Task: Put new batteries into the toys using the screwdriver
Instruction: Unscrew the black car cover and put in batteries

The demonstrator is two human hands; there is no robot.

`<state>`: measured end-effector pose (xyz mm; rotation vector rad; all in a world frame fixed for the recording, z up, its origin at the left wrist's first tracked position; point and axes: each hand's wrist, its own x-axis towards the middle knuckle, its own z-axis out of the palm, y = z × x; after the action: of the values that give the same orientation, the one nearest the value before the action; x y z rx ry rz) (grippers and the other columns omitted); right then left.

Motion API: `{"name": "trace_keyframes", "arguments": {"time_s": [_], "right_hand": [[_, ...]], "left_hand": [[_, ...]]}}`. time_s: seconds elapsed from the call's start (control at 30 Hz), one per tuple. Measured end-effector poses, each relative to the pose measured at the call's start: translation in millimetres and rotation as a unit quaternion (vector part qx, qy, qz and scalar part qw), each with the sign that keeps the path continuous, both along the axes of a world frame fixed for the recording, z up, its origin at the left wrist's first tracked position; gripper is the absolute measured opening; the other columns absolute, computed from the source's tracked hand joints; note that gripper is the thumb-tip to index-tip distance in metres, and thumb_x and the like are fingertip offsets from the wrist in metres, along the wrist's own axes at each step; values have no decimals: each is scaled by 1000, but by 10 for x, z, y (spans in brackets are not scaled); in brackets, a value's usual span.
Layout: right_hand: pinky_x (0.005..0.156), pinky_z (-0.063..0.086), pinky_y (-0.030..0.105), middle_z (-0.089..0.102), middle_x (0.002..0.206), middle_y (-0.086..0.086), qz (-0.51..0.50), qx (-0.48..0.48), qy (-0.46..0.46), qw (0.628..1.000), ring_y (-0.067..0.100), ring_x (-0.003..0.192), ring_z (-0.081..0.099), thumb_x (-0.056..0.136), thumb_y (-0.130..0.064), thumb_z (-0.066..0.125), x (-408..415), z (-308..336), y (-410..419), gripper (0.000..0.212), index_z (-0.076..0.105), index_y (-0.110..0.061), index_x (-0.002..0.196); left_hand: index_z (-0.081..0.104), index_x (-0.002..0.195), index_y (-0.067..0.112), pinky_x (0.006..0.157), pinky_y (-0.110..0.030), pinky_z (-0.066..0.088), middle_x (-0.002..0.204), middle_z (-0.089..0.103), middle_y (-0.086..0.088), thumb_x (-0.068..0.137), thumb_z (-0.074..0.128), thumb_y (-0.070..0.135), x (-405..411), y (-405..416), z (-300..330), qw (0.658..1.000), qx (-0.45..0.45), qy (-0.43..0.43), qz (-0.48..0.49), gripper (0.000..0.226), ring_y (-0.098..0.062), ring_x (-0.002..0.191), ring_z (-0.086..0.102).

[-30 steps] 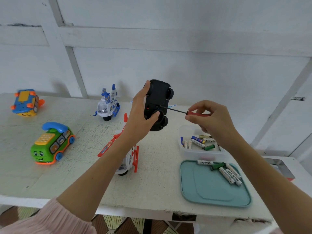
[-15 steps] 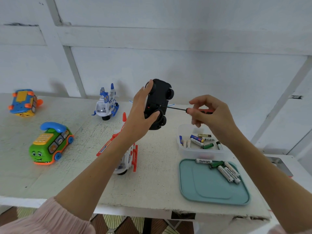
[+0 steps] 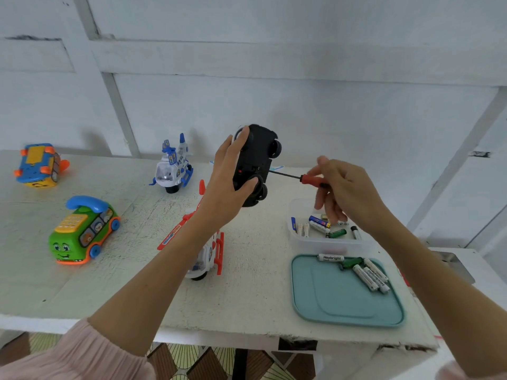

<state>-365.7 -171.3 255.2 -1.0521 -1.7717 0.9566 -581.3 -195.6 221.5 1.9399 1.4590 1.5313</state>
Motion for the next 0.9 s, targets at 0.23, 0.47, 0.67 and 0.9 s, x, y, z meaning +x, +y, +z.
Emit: {"name": "trace_keyframes", "arguments": {"time_s": [0.23,0.47,0.67,0.9], "right_hand": [[57,50,18,63,81,6,9,70,55,996,13,56,61,79,2,67,28,-16,-31,22,63,-12,96],[32,34,18,64,58,10,-14,-10,27,999,21,30,49,91,-38,50,-15,46,-23,34,58,-5,96],[44,46,21,62,80,10,7,11,29,999,18,48,59,78,4,66,13,31,-11,21,64,-10,94],[46,37,19,66,65,-4,21,-16,-121,992,7,45,43,86,-32,62,51,32,-12,16,70,-18,88]], "left_hand": [[15,139,57,114,-54,24,153,21,-2,85,53,13,-48,17,-42,1000,-10,-21,5,80,-21,144,18],[13,134,65,114,-54,25,153,22,-2,84,53,14,-49,18,-35,1000,-9,-24,1,81,-20,144,19],[15,135,66,113,-54,27,152,24,0,83,54,15,-62,36,-36,999,-11,-38,-5,82,-21,144,22],[16,135,65,113,-53,27,152,25,0,83,55,16,-58,42,-27,999,-12,-36,-10,81,-21,143,23]]}}
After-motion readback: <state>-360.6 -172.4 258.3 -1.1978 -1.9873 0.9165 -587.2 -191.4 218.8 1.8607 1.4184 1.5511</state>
